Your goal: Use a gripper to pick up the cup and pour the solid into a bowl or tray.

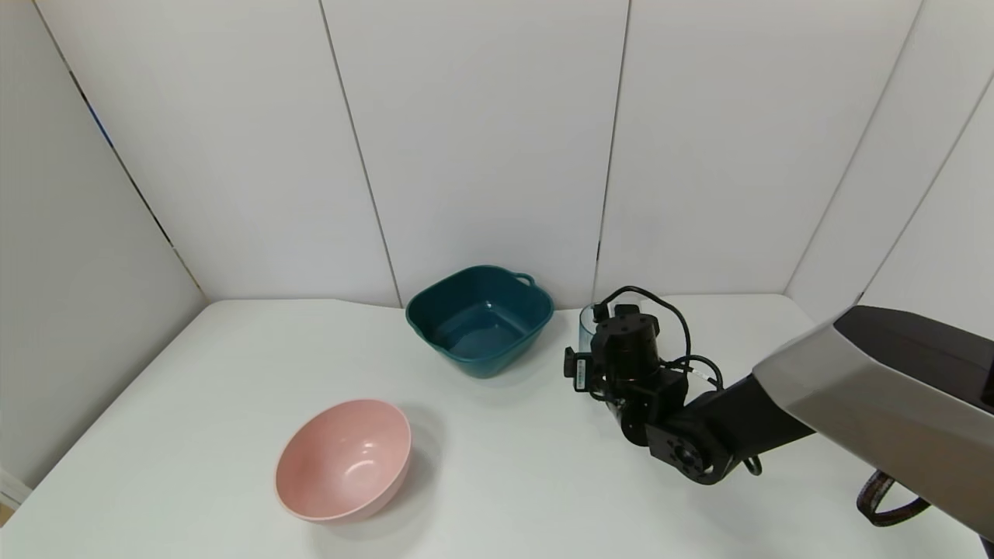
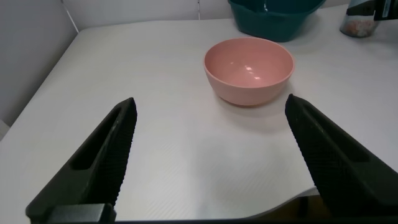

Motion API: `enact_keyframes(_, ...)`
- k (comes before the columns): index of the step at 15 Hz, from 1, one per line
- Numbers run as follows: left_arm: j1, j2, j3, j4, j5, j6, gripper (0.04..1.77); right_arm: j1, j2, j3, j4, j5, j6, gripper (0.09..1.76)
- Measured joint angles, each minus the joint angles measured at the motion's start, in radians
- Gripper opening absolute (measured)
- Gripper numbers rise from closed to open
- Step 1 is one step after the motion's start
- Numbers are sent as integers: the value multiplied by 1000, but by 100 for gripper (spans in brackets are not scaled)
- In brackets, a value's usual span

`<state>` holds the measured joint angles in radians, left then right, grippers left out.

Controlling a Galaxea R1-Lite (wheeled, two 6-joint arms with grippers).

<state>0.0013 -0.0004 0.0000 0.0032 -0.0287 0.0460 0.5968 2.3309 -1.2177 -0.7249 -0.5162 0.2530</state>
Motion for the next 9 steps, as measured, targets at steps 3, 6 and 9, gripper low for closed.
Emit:
enact_keyframes(3,0,0,0,0,0,0,172,-9,16,-7,-40,-1,-27,171)
enact_keyframes(6,0,0,0,0,0,0,172,-19,32,-18,-53,-1,-39,171)
enact_keyframes(9,0,0,0,0,0,0,172,-24,48,-36,-55,0,-40,171)
